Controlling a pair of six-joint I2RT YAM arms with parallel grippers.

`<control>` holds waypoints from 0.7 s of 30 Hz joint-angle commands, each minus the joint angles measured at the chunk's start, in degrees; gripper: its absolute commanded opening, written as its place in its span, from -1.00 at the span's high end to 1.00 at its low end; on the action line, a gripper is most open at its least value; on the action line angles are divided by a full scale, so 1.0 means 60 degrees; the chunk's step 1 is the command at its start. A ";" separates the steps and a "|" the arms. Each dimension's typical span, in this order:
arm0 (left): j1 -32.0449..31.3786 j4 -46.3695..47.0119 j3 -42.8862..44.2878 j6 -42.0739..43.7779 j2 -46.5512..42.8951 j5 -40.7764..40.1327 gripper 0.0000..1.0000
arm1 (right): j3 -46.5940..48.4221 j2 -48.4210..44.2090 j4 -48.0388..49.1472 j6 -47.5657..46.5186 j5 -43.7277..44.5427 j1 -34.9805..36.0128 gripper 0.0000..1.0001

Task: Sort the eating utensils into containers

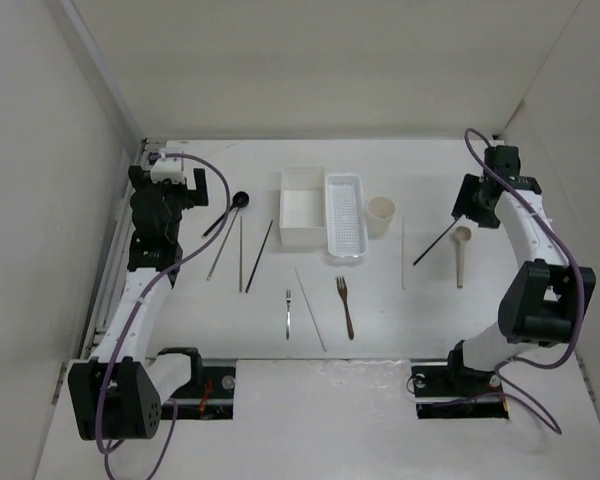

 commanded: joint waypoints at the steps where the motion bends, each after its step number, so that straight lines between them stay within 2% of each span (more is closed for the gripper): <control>1: -0.0028 -0.0588 -0.0318 -0.0029 -0.0282 0.0540 -1.00 | -0.0016 0.0053 -0.0844 0.0341 -0.0827 -0.0093 -0.29; 6: -0.0028 -0.0383 -0.0406 -0.0120 -0.0502 0.0642 -1.00 | -0.0674 0.0346 -0.1064 0.0458 0.0460 -0.0093 -0.29; 10: -0.0028 -0.0133 -0.0728 -0.0032 -0.0604 0.0555 -1.00 | -0.1216 0.1077 -0.0977 0.0020 0.0333 -0.0181 -0.29; 12: -0.0028 -0.0046 -0.0729 -0.0032 -0.0604 0.0467 -1.00 | -0.1217 0.1487 -0.0976 -0.0068 0.0331 -0.0181 -0.21; 18: -0.0028 -0.0046 -0.0729 -0.0032 -0.0604 0.0467 -1.00 | -0.1422 0.1357 -0.0522 -0.0156 0.0522 -0.0386 -0.21; 21: -0.0028 -0.0046 -0.0729 -0.0032 -0.0604 0.0379 -1.00 | -0.1422 0.1796 -0.0434 -0.0289 0.0419 -0.0503 -0.16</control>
